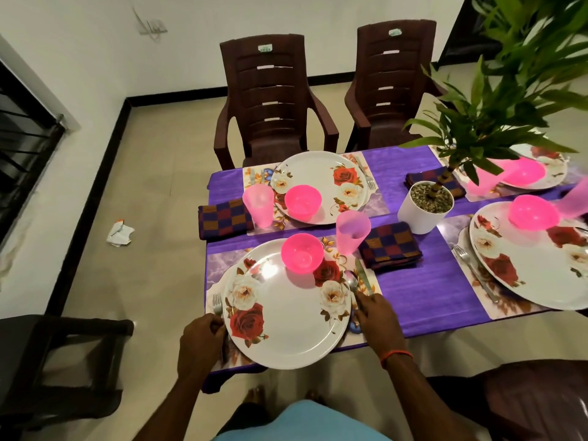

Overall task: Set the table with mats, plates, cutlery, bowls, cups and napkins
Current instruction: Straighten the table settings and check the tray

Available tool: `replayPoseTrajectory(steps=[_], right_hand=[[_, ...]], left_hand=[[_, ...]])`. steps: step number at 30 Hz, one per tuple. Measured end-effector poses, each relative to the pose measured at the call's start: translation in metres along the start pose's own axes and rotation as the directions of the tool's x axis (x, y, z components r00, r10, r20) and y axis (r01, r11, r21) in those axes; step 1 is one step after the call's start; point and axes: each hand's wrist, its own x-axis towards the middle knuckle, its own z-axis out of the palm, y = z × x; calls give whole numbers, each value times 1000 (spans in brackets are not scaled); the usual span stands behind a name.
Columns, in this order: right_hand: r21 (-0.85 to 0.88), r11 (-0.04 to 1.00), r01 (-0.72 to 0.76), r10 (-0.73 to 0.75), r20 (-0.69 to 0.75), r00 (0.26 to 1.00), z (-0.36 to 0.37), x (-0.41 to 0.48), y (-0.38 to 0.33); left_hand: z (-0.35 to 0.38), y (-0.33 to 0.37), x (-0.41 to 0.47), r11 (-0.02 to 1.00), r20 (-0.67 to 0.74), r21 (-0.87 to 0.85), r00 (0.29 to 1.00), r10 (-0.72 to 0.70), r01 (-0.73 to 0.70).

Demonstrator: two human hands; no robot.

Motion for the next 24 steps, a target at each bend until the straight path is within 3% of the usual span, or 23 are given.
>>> replayPoseTrajectory(steps=[14,24], right_hand=[[56,998,-42,41,4,999,-1,13,2],[23,998,-52,53,-27,998,-13,18,-4]], left_hand=[[0,1,9,1000,-9,0,999,-32,32],[-5,3,10,1000,-14,-15,1000,27,-27]])
